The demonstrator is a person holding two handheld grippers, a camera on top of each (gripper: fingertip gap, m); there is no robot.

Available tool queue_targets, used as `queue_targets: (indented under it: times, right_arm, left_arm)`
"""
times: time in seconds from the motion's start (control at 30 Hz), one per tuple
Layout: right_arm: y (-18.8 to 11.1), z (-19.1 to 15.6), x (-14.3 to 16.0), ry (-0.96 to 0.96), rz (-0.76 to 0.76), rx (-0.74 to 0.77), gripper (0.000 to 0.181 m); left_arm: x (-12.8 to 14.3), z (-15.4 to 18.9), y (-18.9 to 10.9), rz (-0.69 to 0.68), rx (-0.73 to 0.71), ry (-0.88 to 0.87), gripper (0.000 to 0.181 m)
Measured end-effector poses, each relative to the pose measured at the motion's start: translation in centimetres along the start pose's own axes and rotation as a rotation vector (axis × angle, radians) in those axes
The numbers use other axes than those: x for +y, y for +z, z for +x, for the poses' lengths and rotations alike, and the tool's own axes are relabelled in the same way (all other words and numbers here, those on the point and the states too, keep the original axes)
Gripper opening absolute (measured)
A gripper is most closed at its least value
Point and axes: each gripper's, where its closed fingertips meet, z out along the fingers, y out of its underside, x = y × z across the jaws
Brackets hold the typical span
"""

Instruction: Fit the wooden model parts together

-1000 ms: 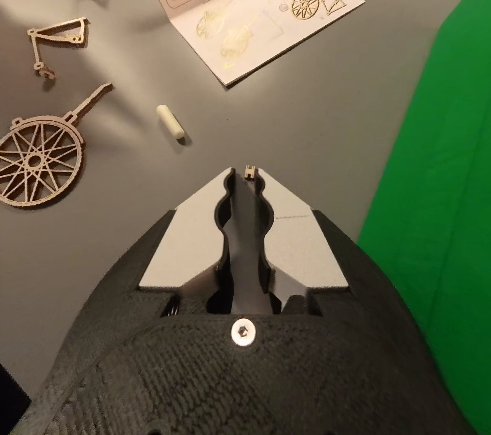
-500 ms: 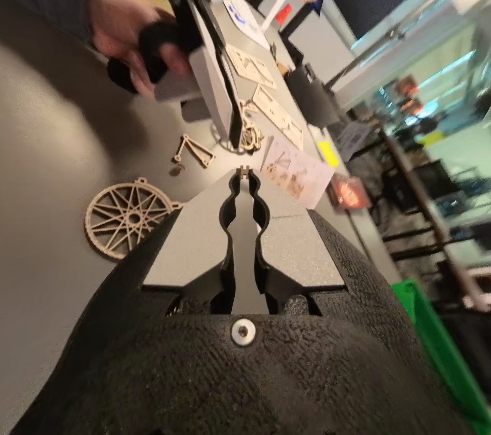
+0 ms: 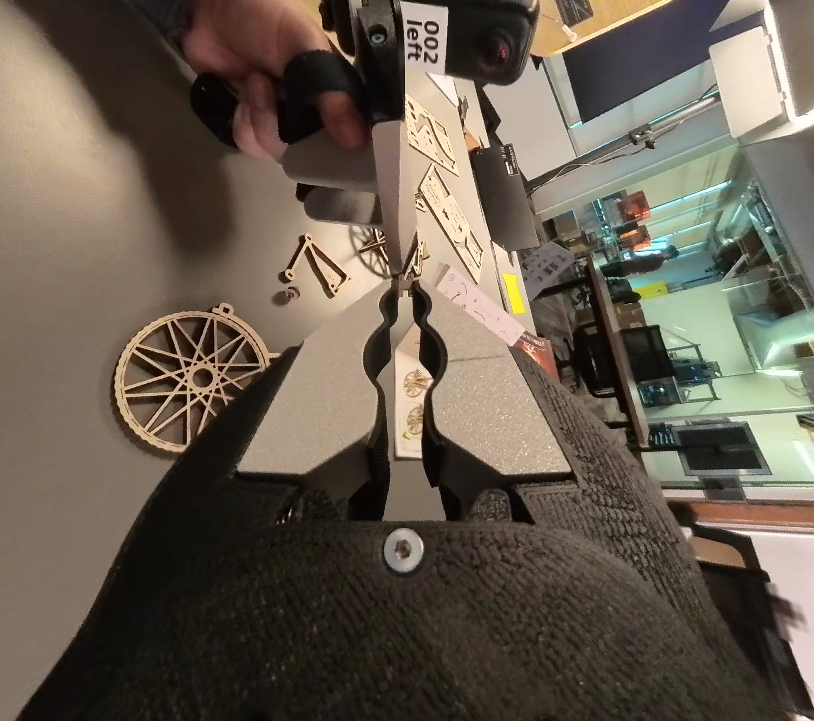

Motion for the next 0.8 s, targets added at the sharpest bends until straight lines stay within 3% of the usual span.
queue_targets:
  times: [0.53,0.8]
  right_arm:
    - [0.36,-0.5,0.14,-0.023,-0.015,-0.02,0.004]
    - [0.47,-0.9,0.35,-0.037,-0.024,-0.032,0.004]
  left_arm:
    - [0.29,-0.38,-0.05,-0.011,-0.007,-0.021,0.01]
    - [0.68,-0.25,0.08,-0.035,-0.018,0.008,0.002]
